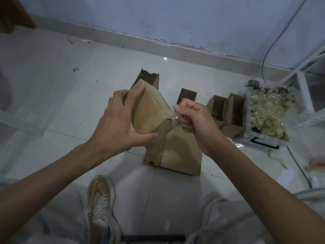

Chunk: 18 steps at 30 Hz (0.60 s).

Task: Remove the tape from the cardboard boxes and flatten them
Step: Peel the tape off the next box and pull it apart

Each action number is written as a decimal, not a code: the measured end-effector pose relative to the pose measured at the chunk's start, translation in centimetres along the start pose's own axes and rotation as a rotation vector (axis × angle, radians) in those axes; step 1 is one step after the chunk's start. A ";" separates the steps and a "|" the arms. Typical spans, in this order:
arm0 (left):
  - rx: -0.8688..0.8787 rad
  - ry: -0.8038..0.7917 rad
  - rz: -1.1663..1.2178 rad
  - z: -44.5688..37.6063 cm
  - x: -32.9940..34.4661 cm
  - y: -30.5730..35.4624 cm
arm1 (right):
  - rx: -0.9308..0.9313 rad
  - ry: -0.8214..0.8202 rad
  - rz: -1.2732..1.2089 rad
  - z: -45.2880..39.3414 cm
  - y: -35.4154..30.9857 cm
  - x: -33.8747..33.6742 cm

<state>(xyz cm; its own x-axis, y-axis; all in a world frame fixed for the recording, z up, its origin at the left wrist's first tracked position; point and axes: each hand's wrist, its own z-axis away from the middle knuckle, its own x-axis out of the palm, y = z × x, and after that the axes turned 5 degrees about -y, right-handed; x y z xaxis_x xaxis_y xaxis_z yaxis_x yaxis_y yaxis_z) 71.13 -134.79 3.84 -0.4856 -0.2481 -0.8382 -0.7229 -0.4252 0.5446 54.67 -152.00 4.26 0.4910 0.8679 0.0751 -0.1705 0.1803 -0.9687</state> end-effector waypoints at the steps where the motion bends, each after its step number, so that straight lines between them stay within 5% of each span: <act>1: -0.011 -0.009 0.023 0.0 0.0 0.0 | -0.003 0.002 0.020 0.1 -0.1 0.0; 9: -0.290 -0.465 0.658 -1.3 -2.0 -0.9 | -0.063 -0.001 0.356 0.2 0.1 -0.6; 14: -0.312 -0.549 0.627 -2.1 -3.1 -1.8 | -0.168 0.041 0.689 0.4 0.7 0.1; 18: -0.352 -0.597 0.613 -2.2 -3.3 -1.7 | -0.189 0.098 0.731 0.2 1.6 0.6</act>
<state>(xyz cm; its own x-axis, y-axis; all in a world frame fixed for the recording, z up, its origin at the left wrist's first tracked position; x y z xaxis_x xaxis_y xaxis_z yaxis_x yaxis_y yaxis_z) 75.05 -135.16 5.59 -0.9774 -0.0686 -0.1998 -0.1124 -0.6320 0.7668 54.51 -151.11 2.78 0.3847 0.6894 -0.6138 -0.3366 -0.5144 -0.7887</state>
